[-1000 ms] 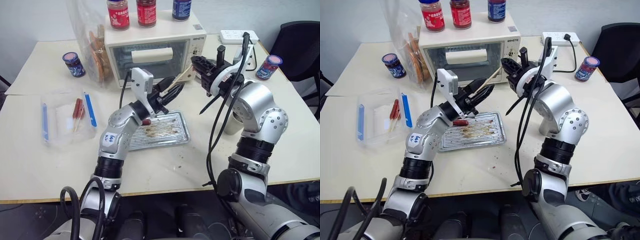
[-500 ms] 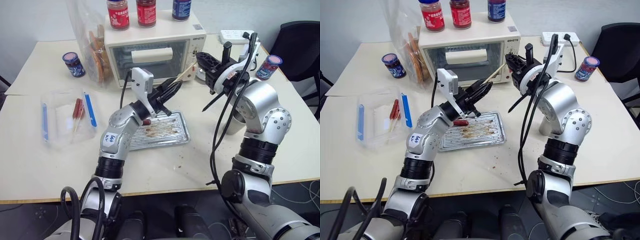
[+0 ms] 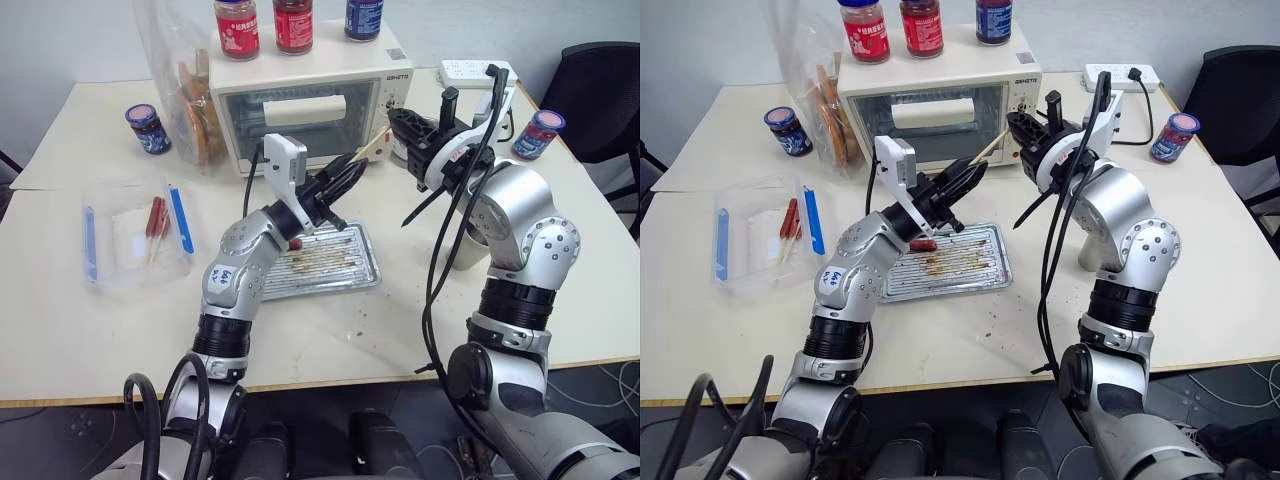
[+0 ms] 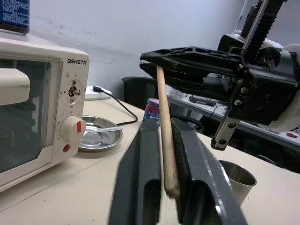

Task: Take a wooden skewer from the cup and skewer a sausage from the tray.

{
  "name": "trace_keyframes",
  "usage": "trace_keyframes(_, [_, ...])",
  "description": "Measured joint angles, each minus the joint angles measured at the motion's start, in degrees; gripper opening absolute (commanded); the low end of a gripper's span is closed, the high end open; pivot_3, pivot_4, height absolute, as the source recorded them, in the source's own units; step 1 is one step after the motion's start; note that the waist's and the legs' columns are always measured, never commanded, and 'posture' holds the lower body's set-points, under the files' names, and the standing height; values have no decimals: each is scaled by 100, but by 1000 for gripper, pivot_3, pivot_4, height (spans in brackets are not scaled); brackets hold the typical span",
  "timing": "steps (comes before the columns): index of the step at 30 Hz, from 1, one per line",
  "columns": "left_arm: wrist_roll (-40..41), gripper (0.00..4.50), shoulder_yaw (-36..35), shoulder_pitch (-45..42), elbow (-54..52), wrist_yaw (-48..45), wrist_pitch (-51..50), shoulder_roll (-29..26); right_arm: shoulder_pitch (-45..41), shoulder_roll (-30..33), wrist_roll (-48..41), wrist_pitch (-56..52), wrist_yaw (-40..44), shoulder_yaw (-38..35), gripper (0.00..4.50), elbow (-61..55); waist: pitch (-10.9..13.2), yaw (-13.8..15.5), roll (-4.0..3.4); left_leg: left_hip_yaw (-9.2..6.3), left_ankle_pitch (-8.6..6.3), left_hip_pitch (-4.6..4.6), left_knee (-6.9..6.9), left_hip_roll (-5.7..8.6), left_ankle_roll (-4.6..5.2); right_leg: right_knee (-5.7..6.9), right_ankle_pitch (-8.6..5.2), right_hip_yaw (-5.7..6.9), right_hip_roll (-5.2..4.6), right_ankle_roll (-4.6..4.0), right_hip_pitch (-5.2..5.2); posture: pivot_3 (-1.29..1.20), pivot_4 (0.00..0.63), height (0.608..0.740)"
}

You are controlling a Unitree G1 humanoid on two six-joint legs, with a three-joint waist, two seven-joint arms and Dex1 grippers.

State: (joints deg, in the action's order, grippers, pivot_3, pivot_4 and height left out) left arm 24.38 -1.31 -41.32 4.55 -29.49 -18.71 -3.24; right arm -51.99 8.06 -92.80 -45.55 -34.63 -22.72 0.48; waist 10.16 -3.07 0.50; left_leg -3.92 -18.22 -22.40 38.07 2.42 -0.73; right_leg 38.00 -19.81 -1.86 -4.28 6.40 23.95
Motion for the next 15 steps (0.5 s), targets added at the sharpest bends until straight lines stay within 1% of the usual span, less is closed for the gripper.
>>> trace_keyframes(1, [11, 1822, 0, 0, -28, -1, -4, 0, 0, 3, -3, 24, 0, 17, 0, 0, 0, 2, 0, 0, 0, 0, 0, 0, 0, 0, 0, 0, 0, 0, 0, 0, 150, 740])
trace_keyframes(6, [88, 1822, -10, -1, -199, 1, -42, 7, -1, 72, -10, 58, 9, 58, 0, 8, 0, 6, 0, 0, 0, 0, 1, 0, 0, -1, 0, 0, -1, 0, 0, 0, 150, 740])
trace_keyframes(8, [116, 1456, -22, -1, -199, 2, -58, 12, -1, 76, -11, 61, 15, 67, 0, 16, 0, 6, 0, 0, 0, 0, 1, 0, 0, -1, 0, 0, 0, 0, 0, 0, 150, 740])
trace_keyframes(9, [118, 1377, -35, -1, -199, 4, -59, 16, -1, 80, -11, 63, 16, 80, 0, 23, 0, 5, 0, 0, 0, 0, 0, 0, 0, -1, 0, 0, 0, 0, 0, 0, 150, 740])
trace_keyframes(15, [122, 13, -86, -1, -193, 37, -58, 15, -1, 87, -62, 70, 19, 104, 0, 29, 0, 3, 0, 0, 0, 0, 0, 0, 0, -1, 0, 0, 0, 0, 0, 0, 150, 740])
